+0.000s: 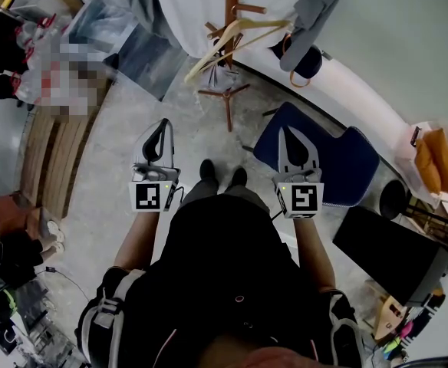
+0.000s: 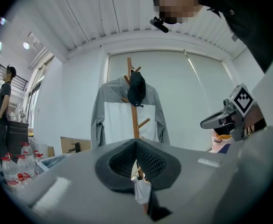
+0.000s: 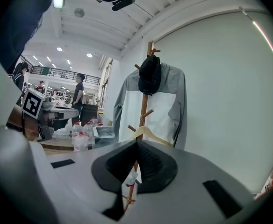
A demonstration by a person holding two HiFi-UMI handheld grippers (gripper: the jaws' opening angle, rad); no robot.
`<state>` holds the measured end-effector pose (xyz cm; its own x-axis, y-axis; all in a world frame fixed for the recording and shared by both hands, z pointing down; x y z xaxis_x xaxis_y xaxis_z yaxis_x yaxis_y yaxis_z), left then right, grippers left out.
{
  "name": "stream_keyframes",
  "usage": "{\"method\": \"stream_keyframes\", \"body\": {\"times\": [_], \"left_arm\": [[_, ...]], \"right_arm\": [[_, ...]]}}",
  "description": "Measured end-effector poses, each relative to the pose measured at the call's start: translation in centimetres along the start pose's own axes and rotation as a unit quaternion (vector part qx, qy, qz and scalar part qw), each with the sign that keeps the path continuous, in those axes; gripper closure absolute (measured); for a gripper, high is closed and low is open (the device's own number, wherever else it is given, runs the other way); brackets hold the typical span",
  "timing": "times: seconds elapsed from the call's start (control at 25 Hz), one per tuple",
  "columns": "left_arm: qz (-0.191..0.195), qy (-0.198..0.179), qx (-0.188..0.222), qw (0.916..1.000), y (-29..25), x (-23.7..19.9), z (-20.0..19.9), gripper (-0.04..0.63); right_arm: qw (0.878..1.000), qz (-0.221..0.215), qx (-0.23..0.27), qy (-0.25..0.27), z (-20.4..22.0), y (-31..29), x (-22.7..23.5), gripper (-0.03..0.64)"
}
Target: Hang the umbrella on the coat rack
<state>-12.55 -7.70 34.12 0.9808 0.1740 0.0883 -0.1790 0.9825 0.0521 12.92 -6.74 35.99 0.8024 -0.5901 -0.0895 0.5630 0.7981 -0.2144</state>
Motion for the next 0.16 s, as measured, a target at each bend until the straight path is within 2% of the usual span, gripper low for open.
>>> {"method": "stream_keyframes", "body": {"times": [0.16], "left_arm": [[-0.001,-0.001,0.001,1.0000,-0.04,0.01,0.00,0.597]], "right_arm": [[1.000,-0.001,-0.004,0.001,0.30,0.01,0.02,0.618]]}}
Point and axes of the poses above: the fingertips, and each gripper's own axes: y backward along the fingers, x to its right, z out of its underside, the point moved 1 cm from there along y, backward along the fingers, and after that the axes turned 12 degrees about -z, right-handed, at the moved point
